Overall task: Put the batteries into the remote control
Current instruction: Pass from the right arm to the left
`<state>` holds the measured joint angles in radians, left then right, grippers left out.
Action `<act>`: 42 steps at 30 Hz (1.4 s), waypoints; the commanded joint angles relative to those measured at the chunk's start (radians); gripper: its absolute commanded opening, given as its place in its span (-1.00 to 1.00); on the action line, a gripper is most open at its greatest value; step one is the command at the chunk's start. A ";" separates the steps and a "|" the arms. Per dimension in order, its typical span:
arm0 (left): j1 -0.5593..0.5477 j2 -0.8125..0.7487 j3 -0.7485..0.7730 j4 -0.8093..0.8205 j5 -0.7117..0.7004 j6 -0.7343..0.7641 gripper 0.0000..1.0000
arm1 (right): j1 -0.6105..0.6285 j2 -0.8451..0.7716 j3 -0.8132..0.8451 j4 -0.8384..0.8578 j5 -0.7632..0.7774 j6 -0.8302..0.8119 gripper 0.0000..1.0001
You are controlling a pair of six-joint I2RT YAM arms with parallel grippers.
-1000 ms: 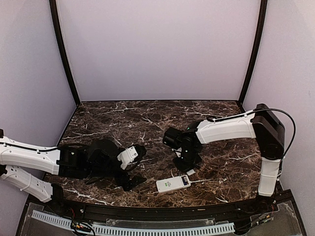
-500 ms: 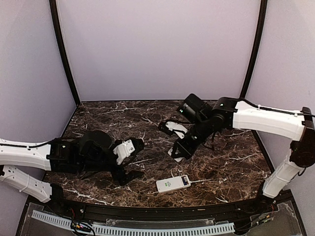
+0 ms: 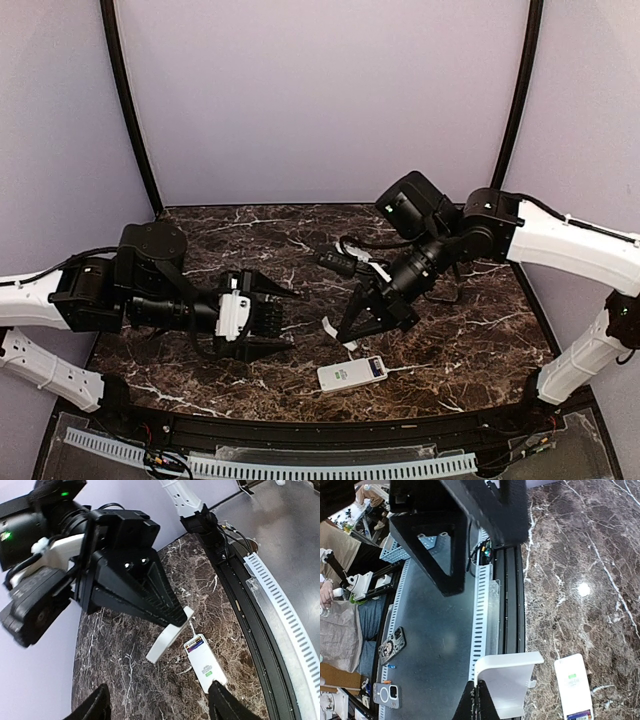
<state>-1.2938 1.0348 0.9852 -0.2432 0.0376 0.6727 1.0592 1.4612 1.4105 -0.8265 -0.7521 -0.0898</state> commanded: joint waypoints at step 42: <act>-0.015 0.169 0.109 -0.049 0.151 0.192 -0.94 | 0.085 0.039 0.093 0.033 -0.012 -0.018 -1.00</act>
<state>-1.3056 1.2118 1.0809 -0.2943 0.1696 0.8921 1.1355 1.4971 1.4704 -0.8093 -0.7895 -0.0929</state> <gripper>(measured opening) 0.101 0.003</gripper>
